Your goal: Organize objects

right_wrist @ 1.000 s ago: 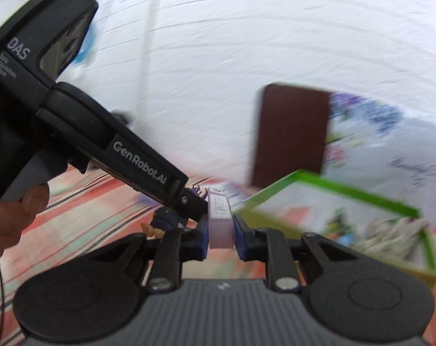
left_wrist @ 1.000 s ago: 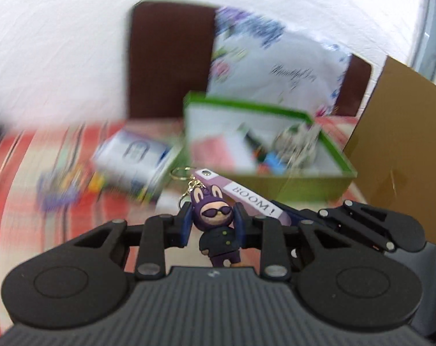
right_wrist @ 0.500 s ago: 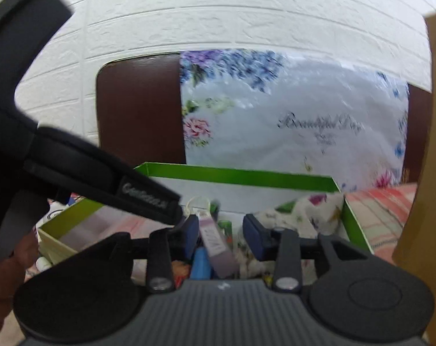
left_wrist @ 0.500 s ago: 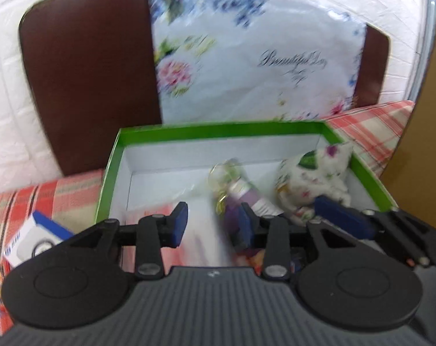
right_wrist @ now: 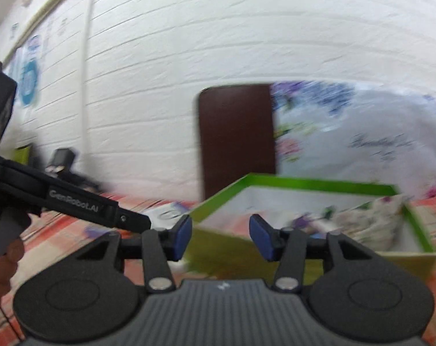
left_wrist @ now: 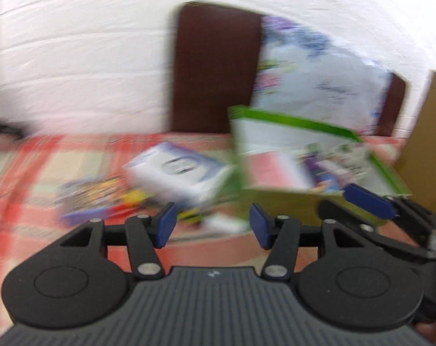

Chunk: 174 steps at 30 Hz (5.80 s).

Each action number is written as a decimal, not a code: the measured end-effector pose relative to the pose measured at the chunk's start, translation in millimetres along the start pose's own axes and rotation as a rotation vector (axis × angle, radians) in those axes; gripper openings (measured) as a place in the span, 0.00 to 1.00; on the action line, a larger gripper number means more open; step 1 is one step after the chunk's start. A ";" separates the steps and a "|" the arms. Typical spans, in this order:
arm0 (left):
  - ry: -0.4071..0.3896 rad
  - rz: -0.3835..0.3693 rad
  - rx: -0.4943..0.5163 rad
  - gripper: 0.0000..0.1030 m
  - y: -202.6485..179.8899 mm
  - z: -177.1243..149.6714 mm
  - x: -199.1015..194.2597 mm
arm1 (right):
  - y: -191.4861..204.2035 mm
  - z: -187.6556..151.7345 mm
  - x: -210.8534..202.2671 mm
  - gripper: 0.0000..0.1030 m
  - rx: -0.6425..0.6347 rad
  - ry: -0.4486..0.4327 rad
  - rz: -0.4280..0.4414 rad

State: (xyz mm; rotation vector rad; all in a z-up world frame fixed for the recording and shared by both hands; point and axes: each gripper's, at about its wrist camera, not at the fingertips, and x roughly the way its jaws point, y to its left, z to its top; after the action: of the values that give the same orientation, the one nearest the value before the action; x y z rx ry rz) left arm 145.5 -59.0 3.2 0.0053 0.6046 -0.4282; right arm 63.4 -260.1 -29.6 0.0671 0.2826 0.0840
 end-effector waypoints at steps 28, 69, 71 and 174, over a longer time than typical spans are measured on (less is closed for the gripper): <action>0.062 0.025 -0.372 0.37 149.8 10.3 61.8 | 129.4 -1.6 200.9 0.64 -0.109 0.390 0.246; 0.070 -0.334 0.135 0.44 -184.9 54.3 82.9 | -91.8 5.8 -14.1 0.59 0.078 0.059 -0.341; 0.078 -0.323 0.164 0.48 -191.7 48.0 91.4 | -98.0 0.7 -9.0 0.65 0.081 0.078 -0.387; 0.083 0.237 -0.205 0.69 75.4 -24.8 10.7 | 58.0 16.3 33.2 0.56 -0.118 0.182 0.087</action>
State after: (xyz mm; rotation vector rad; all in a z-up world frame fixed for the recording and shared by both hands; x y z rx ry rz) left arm 169.3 8.9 -32.1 -0.1002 0.7186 -0.1358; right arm 95.5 -200.3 -18.6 -0.0461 0.4561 0.1936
